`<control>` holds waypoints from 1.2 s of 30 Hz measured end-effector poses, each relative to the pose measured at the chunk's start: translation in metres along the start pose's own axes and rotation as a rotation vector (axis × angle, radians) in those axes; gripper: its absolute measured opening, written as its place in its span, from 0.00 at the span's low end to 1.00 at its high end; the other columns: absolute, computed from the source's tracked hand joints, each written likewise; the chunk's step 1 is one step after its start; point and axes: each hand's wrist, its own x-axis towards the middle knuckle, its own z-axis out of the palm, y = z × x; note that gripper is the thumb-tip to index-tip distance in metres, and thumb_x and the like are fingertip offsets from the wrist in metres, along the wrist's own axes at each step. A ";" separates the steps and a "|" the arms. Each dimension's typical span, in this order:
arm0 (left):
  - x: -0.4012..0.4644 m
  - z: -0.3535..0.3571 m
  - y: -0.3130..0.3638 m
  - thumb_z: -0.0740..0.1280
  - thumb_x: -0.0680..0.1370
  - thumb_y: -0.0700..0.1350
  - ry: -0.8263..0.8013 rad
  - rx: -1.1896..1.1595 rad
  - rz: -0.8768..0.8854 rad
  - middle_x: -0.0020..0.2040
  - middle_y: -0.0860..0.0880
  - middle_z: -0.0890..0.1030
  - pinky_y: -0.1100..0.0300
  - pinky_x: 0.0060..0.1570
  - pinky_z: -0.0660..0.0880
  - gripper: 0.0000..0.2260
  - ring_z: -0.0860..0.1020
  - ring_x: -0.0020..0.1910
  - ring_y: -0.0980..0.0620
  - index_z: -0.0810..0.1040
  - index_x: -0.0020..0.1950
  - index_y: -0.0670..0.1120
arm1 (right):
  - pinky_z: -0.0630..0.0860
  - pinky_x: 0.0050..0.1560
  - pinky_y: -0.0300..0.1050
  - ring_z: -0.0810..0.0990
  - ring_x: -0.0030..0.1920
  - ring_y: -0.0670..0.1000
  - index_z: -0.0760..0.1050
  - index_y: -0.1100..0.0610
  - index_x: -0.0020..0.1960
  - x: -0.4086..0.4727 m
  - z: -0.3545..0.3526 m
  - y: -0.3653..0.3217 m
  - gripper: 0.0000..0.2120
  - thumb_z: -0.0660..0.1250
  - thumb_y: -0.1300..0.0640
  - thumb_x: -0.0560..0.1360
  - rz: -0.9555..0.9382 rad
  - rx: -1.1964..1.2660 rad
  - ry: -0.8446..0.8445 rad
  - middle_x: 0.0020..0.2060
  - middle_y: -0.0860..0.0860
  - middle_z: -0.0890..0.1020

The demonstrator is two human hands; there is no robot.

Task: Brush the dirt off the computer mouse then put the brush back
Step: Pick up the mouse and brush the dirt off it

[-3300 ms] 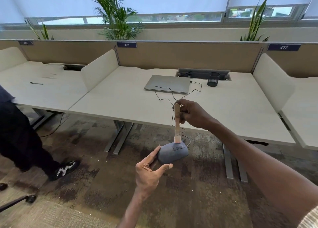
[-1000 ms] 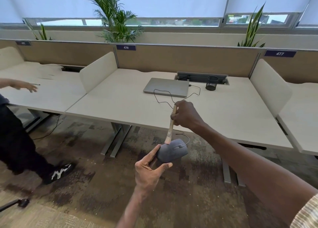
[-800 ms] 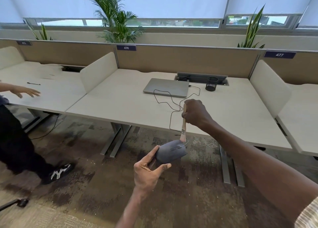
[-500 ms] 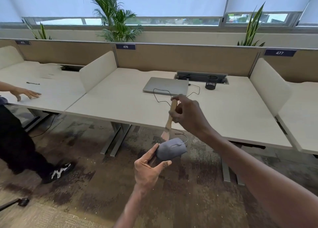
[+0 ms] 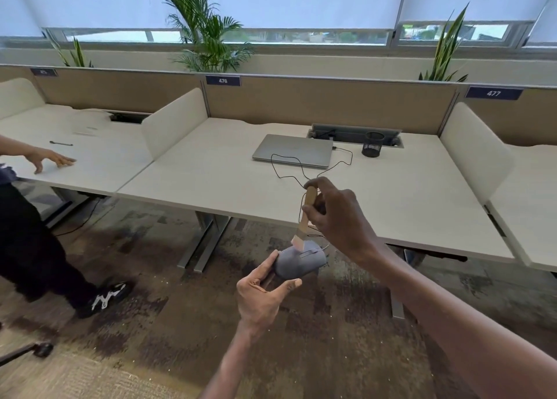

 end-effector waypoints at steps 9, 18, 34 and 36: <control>0.006 -0.002 0.001 0.87 0.57 0.56 0.014 -0.058 -0.046 0.61 0.51 0.85 0.48 0.62 0.79 0.38 0.83 0.62 0.50 0.80 0.66 0.54 | 0.79 0.36 0.36 0.81 0.31 0.42 0.75 0.56 0.62 -0.012 0.007 0.004 0.17 0.74 0.62 0.75 -0.017 0.083 -0.063 0.34 0.49 0.82; 0.008 0.000 0.001 0.86 0.59 0.54 0.002 -0.010 -0.015 0.60 0.50 0.85 0.46 0.62 0.79 0.37 0.84 0.61 0.51 0.81 0.66 0.52 | 0.75 0.33 0.29 0.80 0.31 0.37 0.75 0.56 0.63 -0.006 0.018 -0.009 0.18 0.74 0.62 0.74 -0.065 0.148 -0.082 0.33 0.45 0.81; 0.006 -0.002 0.000 0.86 0.59 0.54 -0.023 -0.043 0.048 0.61 0.51 0.85 0.54 0.59 0.81 0.36 0.83 0.61 0.50 0.81 0.65 0.57 | 0.82 0.38 0.55 0.83 0.34 0.55 0.75 0.63 0.61 0.018 0.011 0.007 0.16 0.71 0.66 0.75 0.042 -0.026 0.053 0.36 0.56 0.83; 0.007 -0.001 0.000 0.87 0.58 0.54 -0.015 -0.046 0.048 0.60 0.52 0.85 0.57 0.58 0.80 0.34 0.84 0.61 0.50 0.82 0.63 0.60 | 0.81 0.38 0.58 0.83 0.33 0.58 0.75 0.63 0.60 0.021 0.011 0.004 0.14 0.70 0.66 0.75 0.060 0.001 0.065 0.35 0.57 0.82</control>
